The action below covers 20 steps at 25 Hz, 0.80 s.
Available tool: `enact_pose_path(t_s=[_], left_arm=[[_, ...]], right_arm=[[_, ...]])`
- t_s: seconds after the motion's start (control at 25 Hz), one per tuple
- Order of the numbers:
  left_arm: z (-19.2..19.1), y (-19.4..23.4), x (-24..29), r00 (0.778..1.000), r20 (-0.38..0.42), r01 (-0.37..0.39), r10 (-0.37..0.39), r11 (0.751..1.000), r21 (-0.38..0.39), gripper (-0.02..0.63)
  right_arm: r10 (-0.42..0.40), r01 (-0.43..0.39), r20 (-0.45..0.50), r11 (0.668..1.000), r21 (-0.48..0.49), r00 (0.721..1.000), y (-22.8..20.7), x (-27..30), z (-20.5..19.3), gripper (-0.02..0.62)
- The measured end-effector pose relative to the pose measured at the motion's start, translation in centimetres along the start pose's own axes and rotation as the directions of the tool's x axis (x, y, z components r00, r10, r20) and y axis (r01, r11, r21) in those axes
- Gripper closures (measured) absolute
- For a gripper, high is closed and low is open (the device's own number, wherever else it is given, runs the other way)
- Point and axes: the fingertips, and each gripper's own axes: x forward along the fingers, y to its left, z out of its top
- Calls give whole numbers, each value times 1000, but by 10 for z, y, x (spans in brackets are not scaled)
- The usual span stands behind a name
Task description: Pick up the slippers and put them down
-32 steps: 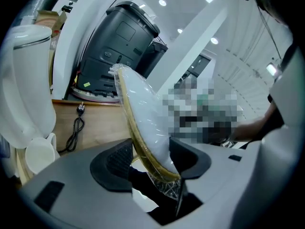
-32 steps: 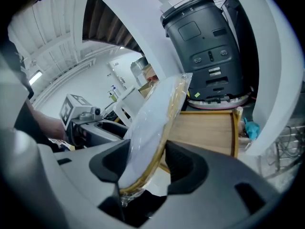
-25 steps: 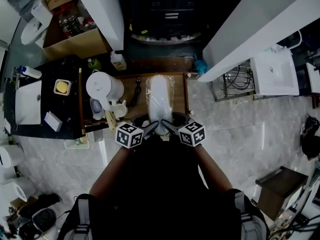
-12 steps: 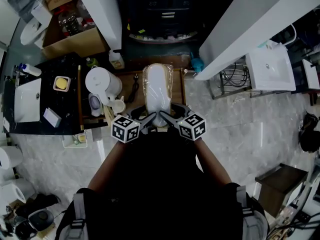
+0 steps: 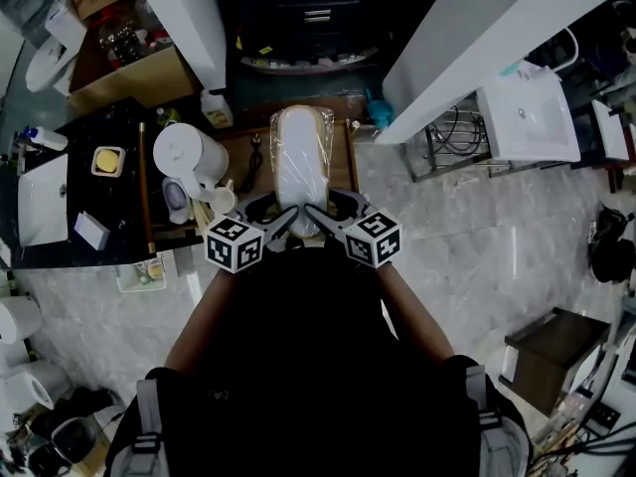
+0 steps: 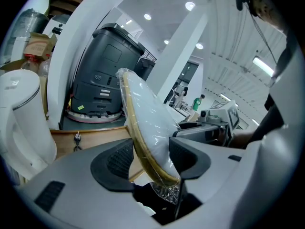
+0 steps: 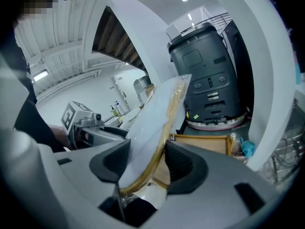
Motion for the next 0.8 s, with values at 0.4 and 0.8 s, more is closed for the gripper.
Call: enact_pose_path(t_s=[0.4,0.8], left_arm=[[-2,-8,0,1000,1,2,-2,1000,-7,367],[-4,-9,0,1000,5,13,-13,1000,-13,367]], right_arm=[[2,-2,-9,1000,11,1000,1,-7,-3,370],[-5,5,-18,1000,7,1000,2,-8,-5,370]])
